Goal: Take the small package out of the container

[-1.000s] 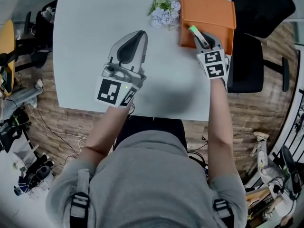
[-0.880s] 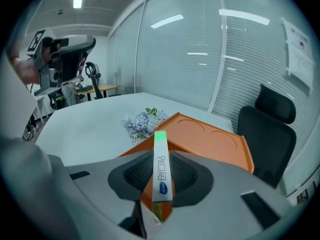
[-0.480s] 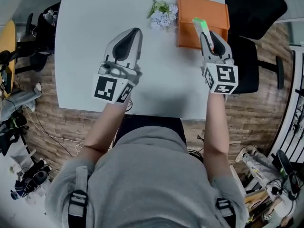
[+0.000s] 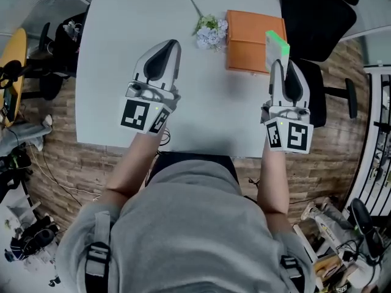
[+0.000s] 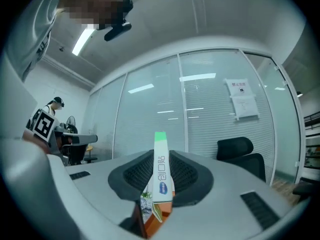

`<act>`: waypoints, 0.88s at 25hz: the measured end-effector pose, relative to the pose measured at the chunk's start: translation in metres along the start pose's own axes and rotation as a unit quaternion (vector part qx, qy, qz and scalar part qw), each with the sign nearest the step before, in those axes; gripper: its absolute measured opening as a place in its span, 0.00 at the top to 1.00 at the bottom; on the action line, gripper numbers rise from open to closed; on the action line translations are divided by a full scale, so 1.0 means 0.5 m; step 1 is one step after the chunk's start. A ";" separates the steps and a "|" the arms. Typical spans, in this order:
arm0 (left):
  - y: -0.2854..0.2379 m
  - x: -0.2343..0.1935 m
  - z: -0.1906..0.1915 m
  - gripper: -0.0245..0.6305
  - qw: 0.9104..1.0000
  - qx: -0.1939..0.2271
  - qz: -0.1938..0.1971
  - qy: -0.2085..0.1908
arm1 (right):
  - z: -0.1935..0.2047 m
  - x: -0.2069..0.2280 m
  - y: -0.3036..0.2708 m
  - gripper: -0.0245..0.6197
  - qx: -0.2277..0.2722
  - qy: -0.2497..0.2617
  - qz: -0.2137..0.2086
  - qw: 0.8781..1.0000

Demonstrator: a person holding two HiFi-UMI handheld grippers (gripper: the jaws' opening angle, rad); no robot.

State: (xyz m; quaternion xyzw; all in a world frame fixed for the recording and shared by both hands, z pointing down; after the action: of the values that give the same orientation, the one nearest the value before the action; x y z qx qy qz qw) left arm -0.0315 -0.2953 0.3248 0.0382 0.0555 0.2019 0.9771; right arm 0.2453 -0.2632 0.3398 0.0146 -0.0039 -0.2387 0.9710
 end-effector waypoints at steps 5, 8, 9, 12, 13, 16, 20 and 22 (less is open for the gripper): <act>0.029 -0.003 -0.023 0.93 1.000 0.003 0.001 0.004 | -0.041 -0.033 0.028 0.78 0.031 0.004 0.012 0.999; 0.040 -0.004 -0.033 0.93 1.000 0.006 0.000 0.007 | -0.055 -0.050 0.032 0.78 0.035 0.006 0.008 0.999; 0.043 -0.004 -0.036 0.93 1.000 0.007 0.000 0.009 | -0.060 -0.055 0.034 0.78 0.039 0.006 0.006 0.999; 0.050 -0.002 -0.042 0.93 1.000 0.011 -0.002 0.012 | -0.072 -0.065 0.041 0.78 0.053 0.004 0.001 0.999; 0.052 0.000 -0.044 0.93 1.000 0.011 -0.002 0.012 | -0.076 -0.066 0.045 0.78 0.055 0.004 0.000 0.998; 0.056 0.006 -0.046 0.93 1.000 0.012 -0.004 0.012 | -0.080 -0.066 0.054 0.78 0.056 0.005 0.001 0.998; 0.056 0.003 -0.044 0.93 1.000 0.008 -0.010 0.009 | -0.080 -0.068 0.051 0.78 0.054 0.006 0.005 0.999; 0.058 0.001 -0.043 0.93 1.000 0.004 -0.011 0.008 | -0.080 -0.072 0.050 0.78 0.051 0.006 0.008 0.999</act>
State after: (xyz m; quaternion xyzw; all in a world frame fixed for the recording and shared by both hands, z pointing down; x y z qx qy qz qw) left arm -0.0452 -0.2676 0.3062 0.0396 0.0643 0.1916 0.9786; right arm 0.2256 -0.2232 0.3008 0.0660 -0.0103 -0.2304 0.9708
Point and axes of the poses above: the fingertips, and each gripper's own axes: y backward along the fingers, x to its right, z out of its underside, the point moved 6 cm from there along y, backward along the fingers, and after that the axes turned 11 degrees about -z, right-handed, at the moved point
